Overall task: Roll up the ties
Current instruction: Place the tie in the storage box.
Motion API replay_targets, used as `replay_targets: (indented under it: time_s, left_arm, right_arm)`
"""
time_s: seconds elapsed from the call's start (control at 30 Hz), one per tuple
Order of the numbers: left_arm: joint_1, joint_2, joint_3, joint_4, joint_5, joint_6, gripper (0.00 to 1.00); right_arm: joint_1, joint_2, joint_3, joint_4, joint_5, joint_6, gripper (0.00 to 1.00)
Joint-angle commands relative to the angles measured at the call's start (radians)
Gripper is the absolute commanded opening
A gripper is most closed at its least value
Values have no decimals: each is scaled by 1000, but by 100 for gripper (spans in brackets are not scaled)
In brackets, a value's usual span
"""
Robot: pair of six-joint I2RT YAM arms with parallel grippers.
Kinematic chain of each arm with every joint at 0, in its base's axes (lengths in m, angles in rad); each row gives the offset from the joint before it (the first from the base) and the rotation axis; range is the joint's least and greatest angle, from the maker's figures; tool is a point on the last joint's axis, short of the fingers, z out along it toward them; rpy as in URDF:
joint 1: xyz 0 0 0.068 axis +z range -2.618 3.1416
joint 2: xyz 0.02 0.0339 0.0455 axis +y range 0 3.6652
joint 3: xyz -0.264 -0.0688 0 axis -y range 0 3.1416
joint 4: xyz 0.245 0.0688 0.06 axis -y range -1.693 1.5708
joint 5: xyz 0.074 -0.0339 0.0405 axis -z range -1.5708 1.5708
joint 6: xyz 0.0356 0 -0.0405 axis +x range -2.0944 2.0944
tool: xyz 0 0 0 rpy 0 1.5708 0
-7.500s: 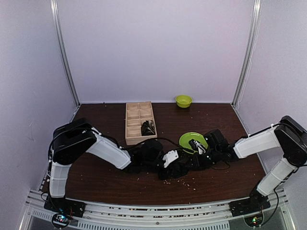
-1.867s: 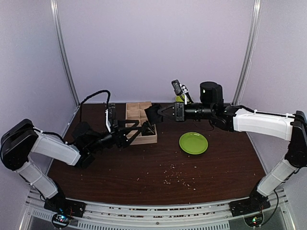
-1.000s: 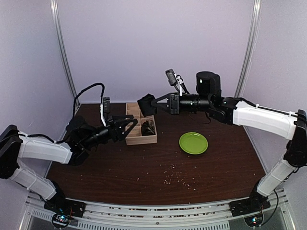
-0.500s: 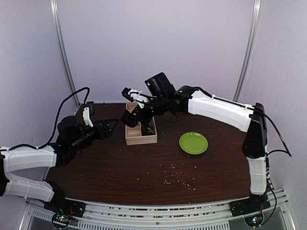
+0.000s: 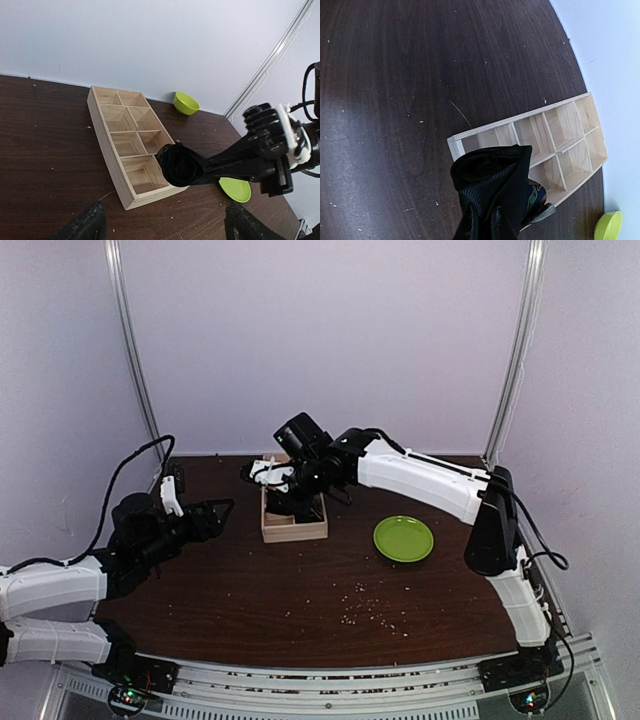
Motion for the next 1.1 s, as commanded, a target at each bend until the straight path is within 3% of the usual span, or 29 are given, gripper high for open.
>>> replay_targets:
  time_s: [0.0, 0.67, 1.07]
  left_arm:
    - [6, -30, -22, 15, -17, 2, 84]
    - [8, -127, -58, -33, -52, 8, 86]
    - [10, -137, -56, -46, -53, 18, 87]
  right_arm:
    - [16, 65, 52, 6, 119, -113, 0]
    - [18, 237, 82, 123, 198, -265, 0]
    - [19, 254, 47, 195, 244, -279, 25]
